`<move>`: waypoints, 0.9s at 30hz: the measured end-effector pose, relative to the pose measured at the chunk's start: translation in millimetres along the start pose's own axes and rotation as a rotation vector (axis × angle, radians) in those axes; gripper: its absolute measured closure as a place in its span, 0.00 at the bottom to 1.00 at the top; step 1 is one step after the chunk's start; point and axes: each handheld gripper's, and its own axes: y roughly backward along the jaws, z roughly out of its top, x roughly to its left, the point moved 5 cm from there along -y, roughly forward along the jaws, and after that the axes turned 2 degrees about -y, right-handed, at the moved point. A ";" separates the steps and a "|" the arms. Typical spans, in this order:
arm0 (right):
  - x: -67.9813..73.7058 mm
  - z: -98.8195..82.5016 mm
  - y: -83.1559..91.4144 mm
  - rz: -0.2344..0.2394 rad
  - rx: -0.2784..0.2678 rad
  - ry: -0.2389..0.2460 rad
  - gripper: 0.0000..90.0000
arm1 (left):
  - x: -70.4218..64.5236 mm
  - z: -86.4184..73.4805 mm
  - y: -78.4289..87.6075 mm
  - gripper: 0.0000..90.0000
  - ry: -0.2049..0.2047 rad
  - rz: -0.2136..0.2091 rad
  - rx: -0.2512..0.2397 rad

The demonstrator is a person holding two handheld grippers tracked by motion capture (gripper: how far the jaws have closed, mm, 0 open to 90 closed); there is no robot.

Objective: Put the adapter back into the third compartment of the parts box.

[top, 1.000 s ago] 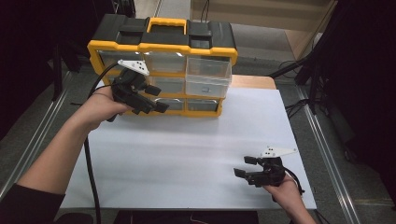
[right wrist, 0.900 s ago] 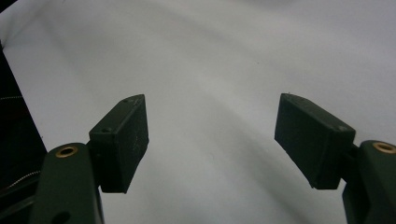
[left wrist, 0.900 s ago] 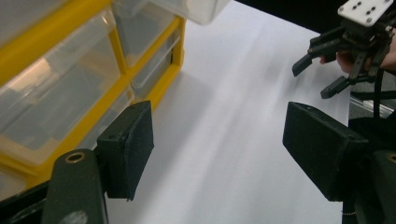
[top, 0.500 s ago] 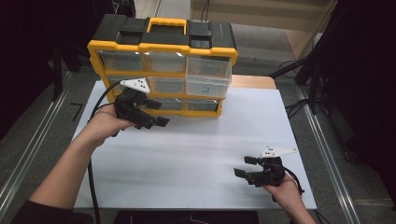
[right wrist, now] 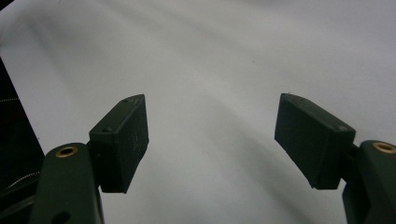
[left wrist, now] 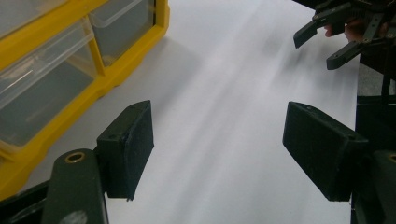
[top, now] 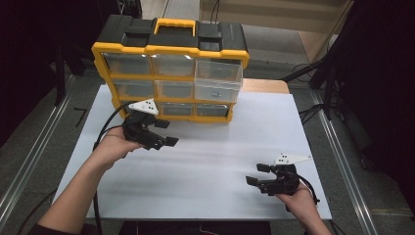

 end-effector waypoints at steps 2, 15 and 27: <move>0.0 -0.1 -0.1 0.000 0.003 0.003 0.27 | -1.1 -4.4 -2.9 0.29 0.000 0.005 0.001; 0.7 -0.2 -1.9 0.001 0.008 0.004 0.27 | -11.7 -35.1 -22.9 0.29 0.017 -0.017 0.003; -0.3 0.5 -2.8 0.004 0.009 0.005 0.27 | -17.0 -56.2 -30.7 0.29 0.026 -0.010 -0.004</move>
